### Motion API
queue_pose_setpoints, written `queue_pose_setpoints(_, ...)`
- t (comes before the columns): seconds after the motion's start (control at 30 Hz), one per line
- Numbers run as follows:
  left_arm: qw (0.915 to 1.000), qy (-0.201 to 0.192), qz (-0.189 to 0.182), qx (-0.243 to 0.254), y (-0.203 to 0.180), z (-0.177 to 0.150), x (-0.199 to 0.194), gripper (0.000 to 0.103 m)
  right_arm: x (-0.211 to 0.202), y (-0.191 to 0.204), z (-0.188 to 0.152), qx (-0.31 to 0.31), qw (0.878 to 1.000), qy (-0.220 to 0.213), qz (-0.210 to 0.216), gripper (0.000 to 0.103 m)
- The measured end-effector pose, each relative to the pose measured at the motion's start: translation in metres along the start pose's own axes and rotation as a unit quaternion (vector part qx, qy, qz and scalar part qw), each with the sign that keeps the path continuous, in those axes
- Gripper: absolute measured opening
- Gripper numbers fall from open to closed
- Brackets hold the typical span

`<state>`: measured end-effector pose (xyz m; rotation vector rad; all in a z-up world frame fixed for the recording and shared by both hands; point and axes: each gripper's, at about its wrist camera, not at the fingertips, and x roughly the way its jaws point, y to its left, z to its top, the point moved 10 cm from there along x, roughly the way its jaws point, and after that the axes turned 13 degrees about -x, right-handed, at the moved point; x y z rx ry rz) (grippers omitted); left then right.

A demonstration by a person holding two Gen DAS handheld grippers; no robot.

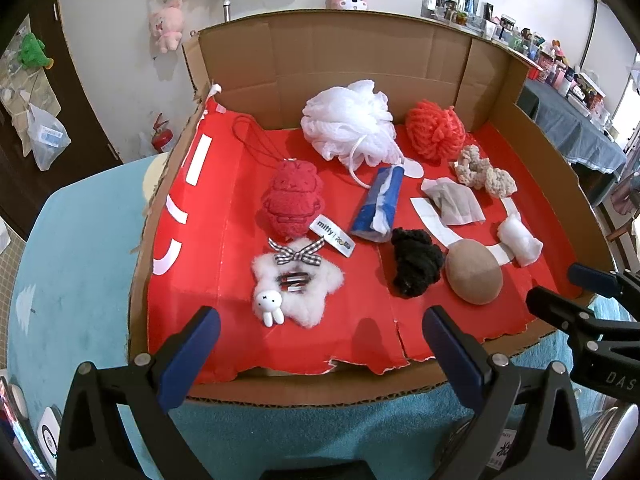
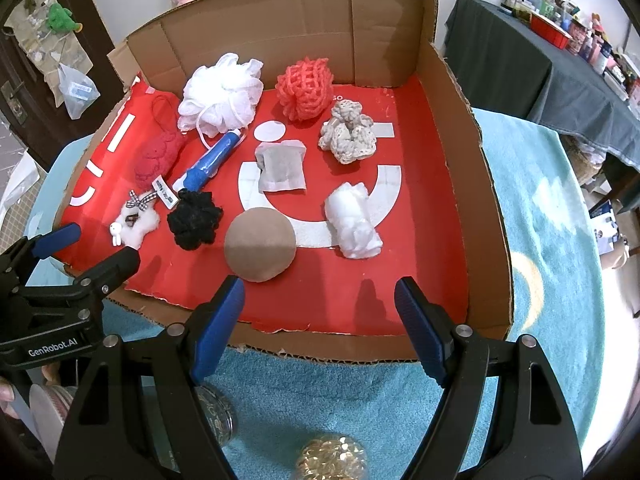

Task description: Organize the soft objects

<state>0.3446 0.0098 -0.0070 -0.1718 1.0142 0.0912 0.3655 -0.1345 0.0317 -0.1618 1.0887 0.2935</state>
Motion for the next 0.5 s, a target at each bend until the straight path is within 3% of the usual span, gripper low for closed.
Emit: queue_pose_setpoints(0.5,1.0000,0.000,-0.001,-0.002,0.0008,0.0002,0.0002,0.103,-0.0008,-0.0005,0.0004,-0.001,1.000,-0.002,-0.002,0.077)
